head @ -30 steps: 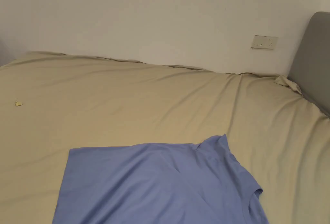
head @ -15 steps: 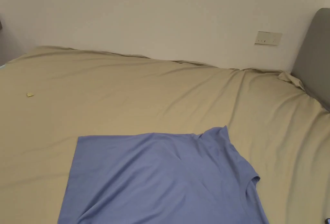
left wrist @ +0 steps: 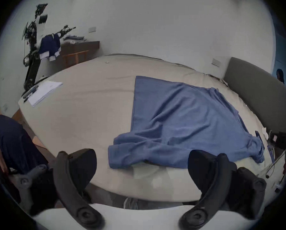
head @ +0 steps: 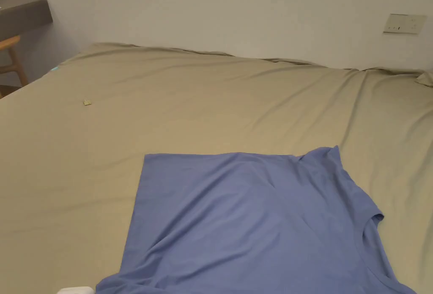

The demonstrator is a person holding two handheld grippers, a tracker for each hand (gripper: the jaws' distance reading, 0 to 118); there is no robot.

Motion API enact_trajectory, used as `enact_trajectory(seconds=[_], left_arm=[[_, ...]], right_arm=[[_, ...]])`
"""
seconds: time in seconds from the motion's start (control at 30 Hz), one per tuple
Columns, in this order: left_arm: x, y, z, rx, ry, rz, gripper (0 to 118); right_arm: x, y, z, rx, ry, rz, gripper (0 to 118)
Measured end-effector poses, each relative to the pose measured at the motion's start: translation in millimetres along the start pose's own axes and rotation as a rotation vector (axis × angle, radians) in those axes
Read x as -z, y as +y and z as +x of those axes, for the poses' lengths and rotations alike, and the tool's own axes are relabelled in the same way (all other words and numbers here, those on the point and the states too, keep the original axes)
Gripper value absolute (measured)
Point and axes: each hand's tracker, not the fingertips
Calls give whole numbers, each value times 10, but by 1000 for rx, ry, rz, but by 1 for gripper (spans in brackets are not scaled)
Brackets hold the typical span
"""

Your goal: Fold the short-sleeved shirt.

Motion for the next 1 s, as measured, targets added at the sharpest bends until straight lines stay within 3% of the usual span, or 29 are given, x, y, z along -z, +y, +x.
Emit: enact_trajectory(seconds=[0.2, 0.23, 0.27, 0.3, 0.33, 0.37, 0.4, 0.43, 0.5, 0.6, 0.63, 0.67, 0.7, 0.77, 0.9, 1.0], left_arm=[[428, 44, -27, 14, -2, -115, 114], [475, 46, -27, 3, 6, -131, 102], [491, 37, -40, -10, 2, -116, 76], [503, 31, -39, -30, -2, -110, 33], [512, 36, -50, -50, -26, -107, 17], [515, 42, -48, -66, -52, -111, 16], [508, 48, -39, -61, -39, -107, 14], [497, 55, -35, -53, -41, -101, 11], [464, 78, -31, -28, -64, -73, 10], [423, 121, -3, -8, -71, -70, 10], [421, 123, -8, -7, -78, -66, 10], [421, 125, -13, -8, -80, -64, 10], [393, 146, 13, -10, -85, -65, 9], [360, 150, 26, -16, -94, -67, 9], [231, 151, 77, 21, -87, -18, 9], [171, 188, -29, 15, -92, 16, 9]], right_arm=[[59, -33, 316, 44, -71, -43, 3], [96, -53, 374, 52, -79, -56, 3], [133, -73, 425, 66, -96, -66, 4], [188, -91, 486, 84, -108, -78, 21], [257, -100, 564, 115, -103, -110, 50], [332, -109, 628, 145, -92, -146, 90], [420, -130, 684, 178, -72, -196, 117], [489, -147, 732, 202, -38, -216, 118], [605, -178, 788, 226, 2, -216, 118], [827, -241, 821, 223, -17, -275, 116], [881, -260, 819, 213, -14, -305, 102], [893, -264, 792, 201, -17, -308, 64], [888, -262, 756, 175, -35, -300, 10], [792, -262, 648, 129, -9, -206, 7], [568, -142, 407, -4, -82, -91, 7], [403, 26, 321, -19, -79, 30, 7]])
